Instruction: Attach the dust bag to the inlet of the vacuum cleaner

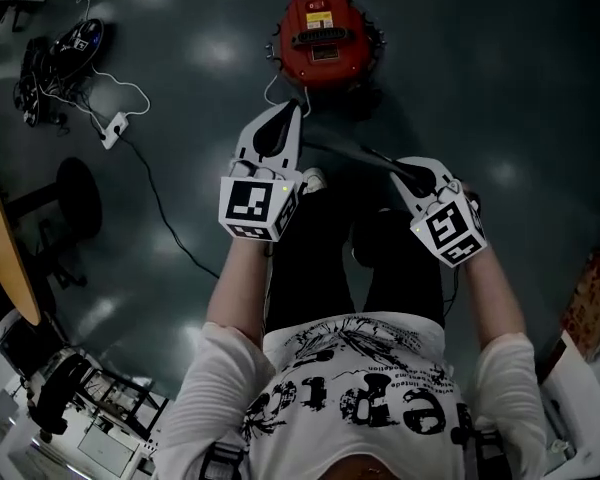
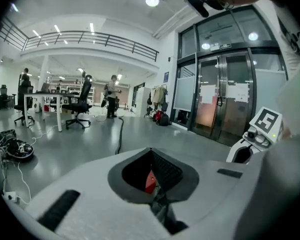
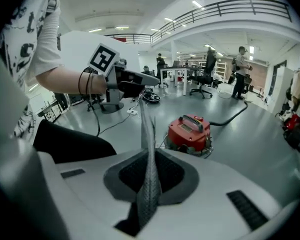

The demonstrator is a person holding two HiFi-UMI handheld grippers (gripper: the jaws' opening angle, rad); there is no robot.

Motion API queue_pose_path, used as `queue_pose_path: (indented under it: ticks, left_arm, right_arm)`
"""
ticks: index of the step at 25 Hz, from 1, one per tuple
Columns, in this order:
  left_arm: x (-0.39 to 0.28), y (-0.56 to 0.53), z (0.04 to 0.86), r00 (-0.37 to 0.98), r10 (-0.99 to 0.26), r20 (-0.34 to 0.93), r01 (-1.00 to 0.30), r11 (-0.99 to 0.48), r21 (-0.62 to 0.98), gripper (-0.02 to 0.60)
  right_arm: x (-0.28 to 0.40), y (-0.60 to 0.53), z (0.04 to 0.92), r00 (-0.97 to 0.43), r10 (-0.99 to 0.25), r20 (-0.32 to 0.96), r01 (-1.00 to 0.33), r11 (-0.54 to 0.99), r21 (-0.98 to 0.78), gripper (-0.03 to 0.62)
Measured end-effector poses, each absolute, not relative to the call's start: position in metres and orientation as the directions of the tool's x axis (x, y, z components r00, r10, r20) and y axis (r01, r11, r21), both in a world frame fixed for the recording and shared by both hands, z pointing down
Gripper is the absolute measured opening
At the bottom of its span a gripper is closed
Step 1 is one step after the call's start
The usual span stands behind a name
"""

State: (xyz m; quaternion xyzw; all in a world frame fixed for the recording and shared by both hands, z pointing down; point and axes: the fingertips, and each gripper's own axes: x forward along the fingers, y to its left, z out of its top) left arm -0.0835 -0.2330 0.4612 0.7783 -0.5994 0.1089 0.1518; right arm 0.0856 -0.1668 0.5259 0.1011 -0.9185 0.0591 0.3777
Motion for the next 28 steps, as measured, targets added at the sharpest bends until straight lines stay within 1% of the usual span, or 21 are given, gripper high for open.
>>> queue_pose_path:
  ticks: [3,7,11,13,19,23,28]
  left_arm:
    - [-0.086,-0.250,0.518,0.290,-0.904,0.313,-0.957,-0.280,0.077,0.003]
    - [-0.088,-0.277,0.583,0.354,-0.893,0.279,-0.935,-0.343,0.090,0.003]
    - [-0.082,-0.302,0.631,0.384,-0.866,0.320,-0.911,-0.411,-0.020,0.003]
    - [-0.079,-0.313,0.648,0.403,-0.858,0.319,-0.902,-0.432,-0.022,0.003]
    - [-0.078,-0.346,0.662,0.436,-0.860,0.266,-0.899,-0.430,0.085,0.003]
    - [-0.077,-0.354,0.661,0.437,-0.854,0.282,-0.896,-0.442,0.049,0.003]
    - [-0.071,-0.345,0.667,0.472,-0.846,0.247,-0.869,-0.494,-0.034,0.003]
  right_arm:
    - [0.081,-0.173,0.583,-0.710,-0.123,0.694,-0.165,0.986,0.007,0.025]
    - [0.070,-0.184,0.652,-0.731,-0.106,0.674,-0.091,0.994,0.057,0.025]
    - [0.065,-0.194,0.702,-0.740,-0.102,0.665,-0.038,0.993,0.110,0.025]
    - [0.061,-0.199,0.719,-0.739,-0.098,0.666,-0.013,0.991,0.131,0.025]
    - [0.046,-0.210,0.747,-0.738,-0.083,0.670,-0.001,0.993,0.122,0.025]
    - [0.040,-0.218,0.747,-0.753,-0.098,0.650,-0.010,0.990,0.138,0.025]
    - [0.037,-0.230,0.759,-0.752,-0.135,0.646,-0.030,0.985,0.171,0.025]
